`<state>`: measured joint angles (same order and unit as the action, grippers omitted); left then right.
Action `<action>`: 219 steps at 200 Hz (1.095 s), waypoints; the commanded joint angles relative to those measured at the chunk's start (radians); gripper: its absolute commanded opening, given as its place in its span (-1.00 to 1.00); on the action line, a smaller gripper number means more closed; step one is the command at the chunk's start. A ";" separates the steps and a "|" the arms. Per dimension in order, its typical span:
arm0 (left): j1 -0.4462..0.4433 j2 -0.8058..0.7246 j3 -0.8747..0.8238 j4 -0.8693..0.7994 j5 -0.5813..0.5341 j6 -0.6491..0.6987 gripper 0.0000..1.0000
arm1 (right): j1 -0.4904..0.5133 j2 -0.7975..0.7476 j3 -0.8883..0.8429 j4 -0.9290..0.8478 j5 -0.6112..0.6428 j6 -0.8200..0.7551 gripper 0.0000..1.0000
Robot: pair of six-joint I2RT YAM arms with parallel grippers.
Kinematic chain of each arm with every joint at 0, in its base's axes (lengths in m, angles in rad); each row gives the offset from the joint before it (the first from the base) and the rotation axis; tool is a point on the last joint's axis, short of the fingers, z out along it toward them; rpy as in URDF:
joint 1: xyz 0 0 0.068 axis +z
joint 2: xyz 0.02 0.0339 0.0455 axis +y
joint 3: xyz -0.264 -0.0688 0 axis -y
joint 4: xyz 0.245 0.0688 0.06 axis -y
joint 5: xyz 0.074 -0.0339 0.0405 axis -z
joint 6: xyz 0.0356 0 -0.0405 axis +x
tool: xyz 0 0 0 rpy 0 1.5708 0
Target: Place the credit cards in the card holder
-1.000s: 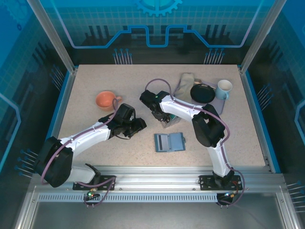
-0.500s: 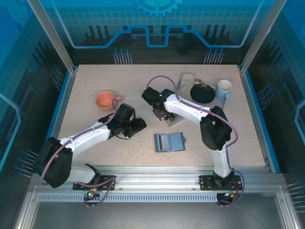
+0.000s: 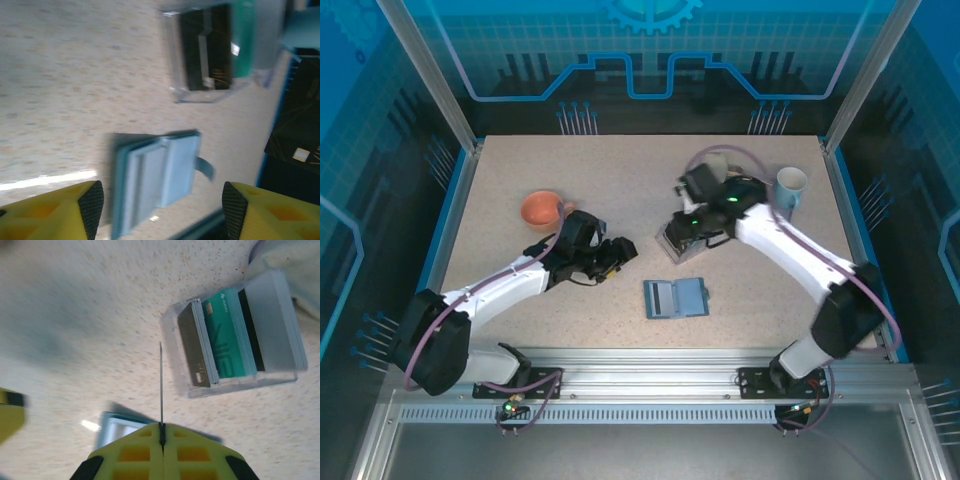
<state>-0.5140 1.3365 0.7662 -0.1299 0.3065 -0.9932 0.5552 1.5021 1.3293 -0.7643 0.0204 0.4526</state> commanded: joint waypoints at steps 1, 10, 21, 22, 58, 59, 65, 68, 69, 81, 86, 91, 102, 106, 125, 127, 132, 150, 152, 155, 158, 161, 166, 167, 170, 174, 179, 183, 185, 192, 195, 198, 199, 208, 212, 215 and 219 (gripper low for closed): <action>0.006 0.017 0.051 0.189 0.176 -0.046 0.39 | -0.120 -0.116 -0.159 0.238 -0.433 0.179 -1.00; 0.006 0.030 0.058 0.249 0.212 -0.068 0.41 | -0.163 -0.163 -0.224 0.312 -0.529 0.228 -1.00; 0.005 0.050 0.070 0.312 0.249 -0.098 0.46 | -0.197 -0.207 -0.269 0.356 -0.593 0.268 -1.00; 0.005 0.051 0.071 0.317 0.252 -0.100 0.46 | -0.200 -0.209 -0.271 0.358 -0.598 0.270 -1.00; -0.018 0.134 0.131 0.440 0.329 -0.164 0.47 | -0.264 -0.281 -0.366 0.479 -0.748 0.368 -1.00; -0.019 0.136 0.132 0.442 0.329 -0.165 0.46 | -0.264 -0.282 -0.367 0.481 -0.749 0.369 -1.00; -0.026 0.146 0.142 0.455 0.337 -0.169 0.43 | -0.266 -0.288 -0.375 0.490 -0.754 0.376 -1.00; -0.030 0.151 0.145 0.462 0.341 -0.174 0.40 | -0.268 -0.289 -0.380 0.494 -0.757 0.379 -1.00; -0.030 0.152 0.145 0.465 0.342 -0.176 0.39 | -0.269 -0.290 -0.381 0.496 -0.757 0.380 -1.00; -0.043 0.162 0.142 0.518 0.343 -0.203 0.27 | -0.272 -0.294 -0.394 0.506 -0.765 0.386 -1.00; -0.047 0.165 0.139 0.533 0.343 -0.211 0.22 | -0.276 -0.292 -0.400 0.509 -0.771 0.388 -1.00; -0.050 0.168 0.139 0.540 0.342 -0.217 0.16 | -0.276 -0.292 -0.406 0.517 -0.777 0.391 -1.00; -0.055 0.168 0.142 0.545 0.341 -0.220 0.05 | -0.279 -0.290 -0.419 0.540 -0.793 0.401 -1.00; -0.055 0.168 0.140 0.549 0.341 -0.221 0.02 | -0.278 -0.290 -0.424 0.548 -0.798 0.404 -1.00; -0.057 0.155 0.136 0.553 0.338 -0.219 -0.20 | -0.282 -0.283 -0.433 0.541 -0.794 0.401 -1.00; -0.056 0.152 0.136 0.553 0.338 -0.217 -0.23 | -0.282 -0.283 -0.434 0.540 -0.793 0.400 -1.00; -0.056 0.146 0.134 0.550 0.336 -0.213 -0.27 | -0.284 -0.283 -0.437 0.541 -0.792 0.400 -1.00; -0.056 0.126 0.133 0.529 0.326 -0.194 -0.47 | -0.288 -0.277 -0.444 0.544 -0.791 0.398 -1.00; -0.056 0.124 0.133 0.528 0.325 -0.192 -0.49 | -0.288 -0.277 -0.443 0.544 -0.791 0.399 -1.00; -0.057 0.122 0.133 0.526 0.325 -0.190 -0.52 | -0.289 -0.275 -0.443 0.543 -0.791 0.397 -1.00; -0.056 0.120 0.133 0.525 0.325 -0.188 -0.54 | -0.290 -0.274 -0.444 0.543 -0.790 0.397 -0.99; -0.056 0.118 0.133 0.523 0.324 -0.187 -0.56 | -0.291 -0.271 -0.444 0.542 -0.789 0.395 -0.99; -0.056 0.115 0.134 0.519 0.324 -0.185 -0.60 | -0.292 -0.270 -0.444 0.540 -0.789 0.394 -0.99; -0.056 0.115 0.134 0.517 0.324 -0.185 -0.61 | -0.292 -0.268 -0.444 0.540 -0.790 0.394 -0.99; -0.056 0.115 0.137 0.512 0.324 -0.182 -0.63 | -0.292 -0.266 -0.444 0.539 -0.789 0.393 -0.98; -0.057 0.113 0.138 0.509 0.324 -0.180 -0.66 | -0.293 -0.264 -0.444 0.540 -0.789 0.393 -0.97; -0.056 0.113 0.138 0.502 0.324 -0.176 -0.73 | -0.294 -0.262 -0.444 0.537 -0.790 0.391 -0.96; -0.057 0.112 0.137 0.501 0.324 -0.174 -0.77 | -0.293 -0.260 -0.444 0.535 -0.789 0.389 -0.94; -0.057 0.112 0.137 0.500 0.324 -0.174 -0.79 | -0.293 -0.257 -0.444 0.534 -0.789 0.388 -0.93; -0.056 0.111 0.136 0.497 0.322 -0.171 -0.87 | -0.294 -0.254 -0.444 0.529 -0.786 0.385 -0.89; -0.054 0.112 0.138 0.494 0.323 -0.171 -0.92 | -0.294 -0.254 -0.443 0.525 -0.784 0.382 -0.88; -0.056 0.112 0.137 0.489 0.323 -0.170 -0.97 | -0.293 -0.253 -0.444 0.520 -0.783 0.380 -0.86; -0.056 0.112 0.137 0.487 0.323 -0.170 -1.00 | -0.294 -0.253 -0.444 0.519 -0.781 0.379 -0.85; -0.056 0.109 0.136 0.472 0.319 -0.166 -1.00 | -0.295 -0.253 -0.443 0.492 -0.767 0.363 -0.77; -0.056 0.108 0.135 0.463 0.317 -0.162 -1.00 | -0.295 -0.254 -0.444 0.475 -0.757 0.353 -0.72; -0.057 0.107 0.133 0.457 0.315 -0.160 -1.00 | -0.294 -0.254 -0.444 0.465 -0.751 0.346 -0.71; -0.056 0.105 0.131 0.447 0.311 -0.157 -1.00 | -0.295 -0.255 -0.444 0.452 -0.745 0.339 -0.70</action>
<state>-0.5659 1.4700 0.8837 0.3603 0.6147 -1.1793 0.2691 1.2438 0.8959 -0.2504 -0.7418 0.8284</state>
